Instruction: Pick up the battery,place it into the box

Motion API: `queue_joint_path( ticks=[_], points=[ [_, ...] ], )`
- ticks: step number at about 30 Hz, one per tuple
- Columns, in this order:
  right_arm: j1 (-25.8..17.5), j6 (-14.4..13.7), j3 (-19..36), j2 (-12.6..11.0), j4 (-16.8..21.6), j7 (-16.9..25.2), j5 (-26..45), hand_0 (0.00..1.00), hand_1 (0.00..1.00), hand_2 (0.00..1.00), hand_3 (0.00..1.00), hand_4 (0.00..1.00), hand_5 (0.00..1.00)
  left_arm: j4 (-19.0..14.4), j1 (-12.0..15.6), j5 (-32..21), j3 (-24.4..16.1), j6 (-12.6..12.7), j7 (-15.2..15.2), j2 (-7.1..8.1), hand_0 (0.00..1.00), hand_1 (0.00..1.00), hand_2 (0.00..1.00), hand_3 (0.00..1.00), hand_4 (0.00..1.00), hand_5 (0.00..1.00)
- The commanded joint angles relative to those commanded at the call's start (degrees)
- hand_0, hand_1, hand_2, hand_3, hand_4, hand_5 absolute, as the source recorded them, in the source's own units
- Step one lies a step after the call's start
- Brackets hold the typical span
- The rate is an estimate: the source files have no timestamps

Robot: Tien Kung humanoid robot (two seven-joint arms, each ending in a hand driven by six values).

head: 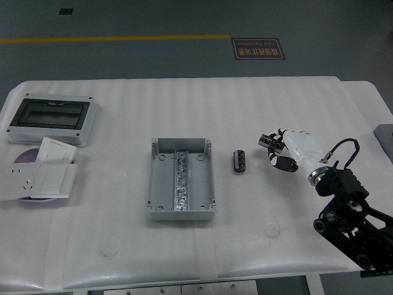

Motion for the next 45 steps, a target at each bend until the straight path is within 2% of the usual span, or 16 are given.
queue_joint_path(
  ticks=[4,8,13,18,22,23,24,28,29,33,34,38,45],
  points=[
    [0.4,-1.1,0.1,0.3,3.4,0.2,0.5,0.765,0.611,0.385,0.64,0.303,0.14,0.0,0.1,0.3,-0.2,-0.1,0.1,-0.03,0.653,0.653,0.58,0.619,0.636,0.012],
    [1.8,-4.0,-2.1,1.5,7.4,1.4,3.8,0.765,0.611,0.385,0.64,0.303,0.14,0.0,0.2,0.8,-0.7,-0.2,0.2,-0.01,0.653,0.653,0.58,0.619,0.636,0.012],
    [3.5,-6.0,-5.9,2.8,9.9,6.3,12.4,0.764,0.6,0.383,0.637,0.313,0.154,0.0,0.3,1.2,-1.0,-0.4,0.4,0.04,0.653,0.652,0.579,0.619,0.635,0.012],
    [4.9,-3.4,-9.2,3.4,10.4,12.3,23.2,0.747,0.6,0.402,0.65,0.313,0.158,0.0,0.3,1.5,-1.2,-0.5,0.4,0.1,0.653,0.652,0.579,0.619,0.634,0.011],
    [5.9,-0.5,-11.4,3.4,9.8,13.4,29.5,0.747,0.6,0.402,0.65,0.313,0.158,0.0,0.3,1.5,-1.2,-0.4,0.4,0.13,0.653,0.652,0.579,0.619,0.634,0.011],
    [6.1,0.1,-11.9,3.4,9.7,13.3,30.6,0.756,0.626,0.553,0.661,0.347,0.172,0.0,0.3,1.5,-1.2,-0.4,0.4,0.13,0.653,0.652,0.58,0.62,0.634,0.012],
    [6.2,0.7,-12.4,3.5,9.4,13.1,31.8,0.756,0.626,0.553,0.661,0.347,0.172,0.0,0.3,1.4,-1.2,-0.4,0.4,0.14,0.653,0.652,0.58,0.62,0.634,0.012],
    [6.5,2.2,-13.1,3.8,8.7,12.0,31.8,0.756,0.626,0.553,0.661,0.347,0.172,0.0,0.3,1.4,-1.2,-0.4,0.4,0.11,0.653,0.652,0.58,0.62,0.634,0.012],
    [6.6,2.5,-13.2,3.9,8.4,11.7,31.2,0.837,0.71,0.663,0.686,0.521,0.299,0.0,0.3,1.4,-1.1,-0.4,0.4,0.1,0.653,0.652,0.579,0.619,0.634,0.011],
    [6.6,3.1,-13.2,4.0,7.9,10.7,29.0,0.837,0.71,0.663,0.686,0.521,0.299,0.0,0.3,1.3,-1.1,-0.4,0.4,0.06,0.653,0.652,0.579,0.619,0.634,0.011],
    [6.6,3.2,-13.1,3.9,7.8,10.4,28.3,0.874,0.737,0.693,0.705,0.568,0.345,0.0,0.3,1.3,-1.0,-0.4,0.4,0.05,0.653,0.652,0.58,0.619,0.634,0.012],
    [6.6,3.3,-13.1,3.8,7.6,10.1,27.1,0.874,0.737,0.693,0.705,0.568,0.345,0.0,0.3,1.4,-1.1,-0.4,0.4,0.0,0.653,0.652,0.58,0.619,0.634,0.012],
    [6.7,2.2,-13.3,4.0,7.6,11.3,27.0,0.88,0.743,0.699,0.716,0.577,0.355,0.0,0.3,1.3,-1.1,-0.4,0.5,-0.05,0.653,0.652,0.579,0.619,0.634,0.014]
  ],
)
